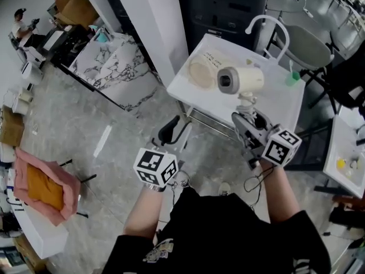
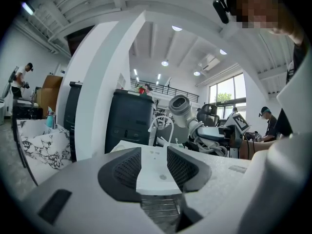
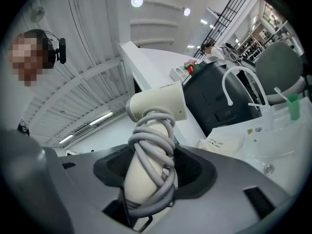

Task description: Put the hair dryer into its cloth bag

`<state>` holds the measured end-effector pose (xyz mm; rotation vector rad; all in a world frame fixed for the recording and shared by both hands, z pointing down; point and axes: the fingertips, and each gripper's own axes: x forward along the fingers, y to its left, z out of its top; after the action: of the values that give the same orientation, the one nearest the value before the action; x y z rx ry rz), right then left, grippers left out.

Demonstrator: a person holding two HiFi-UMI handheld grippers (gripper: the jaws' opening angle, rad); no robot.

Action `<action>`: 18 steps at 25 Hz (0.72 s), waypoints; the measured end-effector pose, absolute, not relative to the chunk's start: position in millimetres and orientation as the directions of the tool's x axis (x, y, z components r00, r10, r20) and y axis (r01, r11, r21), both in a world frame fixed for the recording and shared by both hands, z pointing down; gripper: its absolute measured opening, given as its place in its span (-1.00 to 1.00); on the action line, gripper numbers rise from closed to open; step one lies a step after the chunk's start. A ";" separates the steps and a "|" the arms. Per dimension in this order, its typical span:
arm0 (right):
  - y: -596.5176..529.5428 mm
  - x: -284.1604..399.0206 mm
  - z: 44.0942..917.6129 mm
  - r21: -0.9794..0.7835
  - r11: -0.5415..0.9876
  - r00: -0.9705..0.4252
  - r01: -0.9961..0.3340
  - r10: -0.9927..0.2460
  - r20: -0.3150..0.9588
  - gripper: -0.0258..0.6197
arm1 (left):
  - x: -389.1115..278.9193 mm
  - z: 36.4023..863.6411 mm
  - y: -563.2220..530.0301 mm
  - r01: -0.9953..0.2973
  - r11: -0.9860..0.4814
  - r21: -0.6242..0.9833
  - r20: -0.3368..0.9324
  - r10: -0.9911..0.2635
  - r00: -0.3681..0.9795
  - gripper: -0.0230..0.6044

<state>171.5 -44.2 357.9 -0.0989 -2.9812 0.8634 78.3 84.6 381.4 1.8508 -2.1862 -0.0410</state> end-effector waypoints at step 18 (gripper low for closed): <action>-0.8 73.9 349.2 -0.526 0.843 -0.993 -0.109 -0.120 0.014 -0.16 | -40.5 382.4 114.7 -0.981 -0.008 0.193 0.182 -0.982 0.044 -0.44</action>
<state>73.9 -0.8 349.2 0.1890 -3.0346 0.8645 -40.5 114.7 382.4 2.0586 -2.0042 -0.0071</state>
